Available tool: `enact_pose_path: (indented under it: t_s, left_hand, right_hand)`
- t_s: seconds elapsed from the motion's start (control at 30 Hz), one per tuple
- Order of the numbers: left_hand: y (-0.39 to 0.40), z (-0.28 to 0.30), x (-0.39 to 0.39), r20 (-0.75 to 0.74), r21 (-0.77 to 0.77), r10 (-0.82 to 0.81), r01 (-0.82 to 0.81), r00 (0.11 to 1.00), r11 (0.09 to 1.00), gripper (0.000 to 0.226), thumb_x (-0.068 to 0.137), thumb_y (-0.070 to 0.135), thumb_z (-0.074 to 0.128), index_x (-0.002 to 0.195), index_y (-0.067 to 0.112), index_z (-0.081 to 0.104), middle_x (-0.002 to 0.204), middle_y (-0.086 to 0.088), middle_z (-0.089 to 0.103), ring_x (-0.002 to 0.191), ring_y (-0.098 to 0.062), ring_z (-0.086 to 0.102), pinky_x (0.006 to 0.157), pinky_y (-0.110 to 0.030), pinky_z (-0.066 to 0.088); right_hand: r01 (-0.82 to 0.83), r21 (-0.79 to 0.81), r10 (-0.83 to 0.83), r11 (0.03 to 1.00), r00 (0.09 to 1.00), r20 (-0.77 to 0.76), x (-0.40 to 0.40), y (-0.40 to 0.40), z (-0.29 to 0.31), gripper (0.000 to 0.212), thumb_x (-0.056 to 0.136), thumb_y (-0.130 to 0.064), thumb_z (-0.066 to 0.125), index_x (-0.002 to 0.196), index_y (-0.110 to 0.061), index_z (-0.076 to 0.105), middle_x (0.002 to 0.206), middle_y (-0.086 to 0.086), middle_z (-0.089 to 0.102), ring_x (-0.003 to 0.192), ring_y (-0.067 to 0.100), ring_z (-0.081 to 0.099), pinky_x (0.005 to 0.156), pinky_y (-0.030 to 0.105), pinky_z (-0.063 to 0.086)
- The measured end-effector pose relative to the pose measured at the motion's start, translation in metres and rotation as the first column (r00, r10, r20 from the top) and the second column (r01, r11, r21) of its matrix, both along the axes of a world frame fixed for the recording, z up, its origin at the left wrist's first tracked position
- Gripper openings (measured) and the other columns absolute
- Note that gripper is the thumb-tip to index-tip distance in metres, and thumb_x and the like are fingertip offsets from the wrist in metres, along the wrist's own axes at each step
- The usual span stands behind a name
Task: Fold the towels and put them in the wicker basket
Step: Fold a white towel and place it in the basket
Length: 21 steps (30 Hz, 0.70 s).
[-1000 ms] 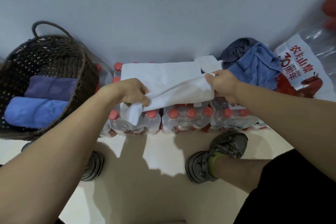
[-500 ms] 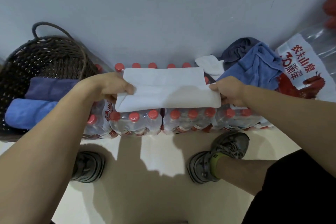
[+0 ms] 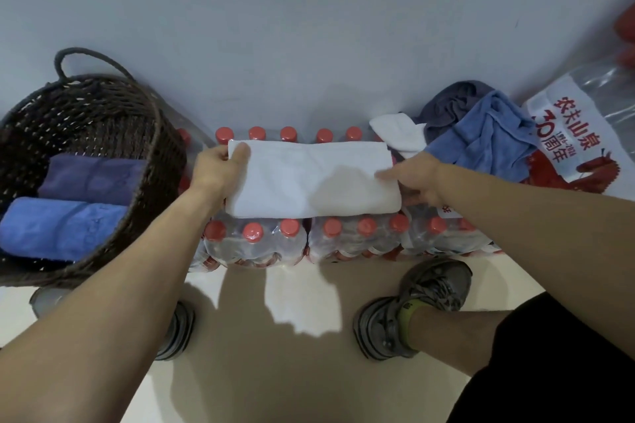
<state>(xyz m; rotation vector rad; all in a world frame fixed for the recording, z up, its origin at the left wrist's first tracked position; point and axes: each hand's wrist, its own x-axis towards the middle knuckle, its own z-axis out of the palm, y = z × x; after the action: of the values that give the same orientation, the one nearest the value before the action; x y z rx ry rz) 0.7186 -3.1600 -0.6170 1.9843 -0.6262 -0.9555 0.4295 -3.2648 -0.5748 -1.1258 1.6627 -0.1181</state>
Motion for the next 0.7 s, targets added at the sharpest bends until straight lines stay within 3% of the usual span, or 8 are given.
enact_pose_path:
  t_s: [0.13, 0.2, 0.27, 0.37, 0.43, 0.5, 0.57, 0.7]
  left_hand:
    - [-0.005, 0.006, 0.012, 0.106, 0.159, -0.298, 0.28, 0.949, 0.947, 0.019, 0.091, 0.029, 0.059, 0.105, 0.017, 0.067, 0.099, -0.004, 0.07, 0.089, -0.024, 0.068, 0.084, -0.037, 0.057]
    - [-0.005, 0.01, 0.016, 0.203, 0.292, -0.464, 0.399, 0.863, 0.869, 0.022, 0.095, 0.024, 0.051, 0.11, 0.014, 0.063, 0.102, -0.007, 0.067, 0.095, -0.028, 0.065, 0.088, -0.038, 0.054]
    - [-0.001, 0.011, 0.019, 0.146, 0.385, -0.551, 0.467, 0.821, 0.796, 0.023, 0.098, 0.022, 0.045, 0.11, 0.009, 0.059, 0.1, -0.011, 0.068, 0.092, -0.033, 0.066, 0.085, -0.044, 0.056]
    - [0.006, 0.009, 0.023, -0.046, 0.375, -0.529, 0.506, 0.847, 0.777, 0.02, 0.099, 0.019, 0.04, 0.103, 0.009, 0.057, 0.084, -0.019, 0.07, 0.068, -0.036, 0.071, 0.054, -0.041, 0.059]
    - [0.007, 0.008, 0.024, -0.077, 0.334, -0.497, 0.492, 0.865, 0.804, 0.015, 0.1, 0.019, 0.038, 0.099, 0.016, 0.053, 0.079, -0.016, 0.069, 0.058, -0.029, 0.071, 0.047, -0.034, 0.055]
    - [0.006, 0.004, 0.025, 0.016, 0.311, -0.516, 0.486, 0.857, 0.817, 0.013, 0.102, 0.024, 0.037, 0.108, 0.018, 0.047, 0.089, -0.012, 0.067, 0.076, -0.031, 0.071, 0.058, -0.037, 0.055]
    - [0.005, -0.001, 0.024, 0.205, 0.281, -0.516, 0.455, 0.831, 0.845, 0.026, 0.102, 0.028, 0.039, 0.124, 0.014, 0.043, 0.103, -0.007, 0.063, 0.098, -0.031, 0.062, 0.082, -0.039, 0.049]
    - [0.009, -0.005, 0.017, 0.367, 0.095, -0.307, 0.293, 0.878, 0.951, 0.024, 0.099, 0.034, 0.046, 0.101, 0.01, 0.049, 0.089, -0.004, 0.06, 0.085, -0.027, 0.056, 0.071, -0.033, 0.039]
  right_hand:
    - [-0.089, -0.071, 0.078, 0.993, 0.985, -0.152, 0.0, 0.0, -0.009, 0.032, 0.096, -0.013, 0.059, 0.122, 0.004, 0.056, 0.121, 0.02, 0.061, 0.108, 0.036, 0.061, 0.091, 0.052, 0.054]
    - [-0.222, -0.134, 0.175, 0.966, 0.939, -0.296, 0.002, 0.001, -0.008, 0.031, 0.096, -0.015, 0.053, 0.119, 0.005, 0.057, 0.119, 0.022, 0.061, 0.107, 0.037, 0.06, 0.091, 0.047, 0.054]
    - [-0.362, -0.12, 0.283, 0.925, 0.862, -0.421, 0.003, 0.005, -0.008, 0.031, 0.097, -0.015, 0.049, 0.118, 0.006, 0.057, 0.118, 0.023, 0.061, 0.102, 0.036, 0.059, 0.08, 0.038, 0.051]
    - [-0.5, -0.034, 0.408, 0.865, 0.742, -0.532, 0.003, 0.011, -0.011, 0.031, 0.098, -0.014, 0.046, 0.119, 0.006, 0.056, 0.12, 0.023, 0.061, 0.099, 0.033, 0.057, 0.073, 0.031, 0.04]
    - [-0.535, -0.029, 0.425, 0.844, 0.702, -0.572, 0.004, 0.013, -0.013, 0.03, 0.098, -0.014, 0.044, 0.117, 0.006, 0.057, 0.12, 0.022, 0.062, 0.097, 0.032, 0.057, 0.074, 0.03, 0.039]
    - [-0.528, -0.098, 0.367, 0.843, 0.7, -0.612, 0.005, 0.014, -0.016, 0.031, 0.098, -0.013, 0.044, 0.12, 0.006, 0.053, 0.122, 0.023, 0.061, 0.106, 0.035, 0.059, 0.076, 0.031, 0.04]
    - [-0.484, -0.204, 0.268, 0.851, 0.734, -0.624, 0.006, 0.015, -0.019, 0.037, 0.099, -0.015, 0.044, 0.129, 0.006, 0.043, 0.126, 0.023, 0.058, 0.113, 0.037, 0.058, 0.08, 0.033, 0.043]
    - [-0.455, -0.192, 0.259, 0.869, 0.751, -0.607, 0.008, 0.017, -0.022, 0.043, 0.103, -0.021, 0.039, 0.135, 0.006, 0.036, 0.135, 0.025, 0.051, 0.12, 0.039, 0.054, 0.088, 0.037, 0.044]
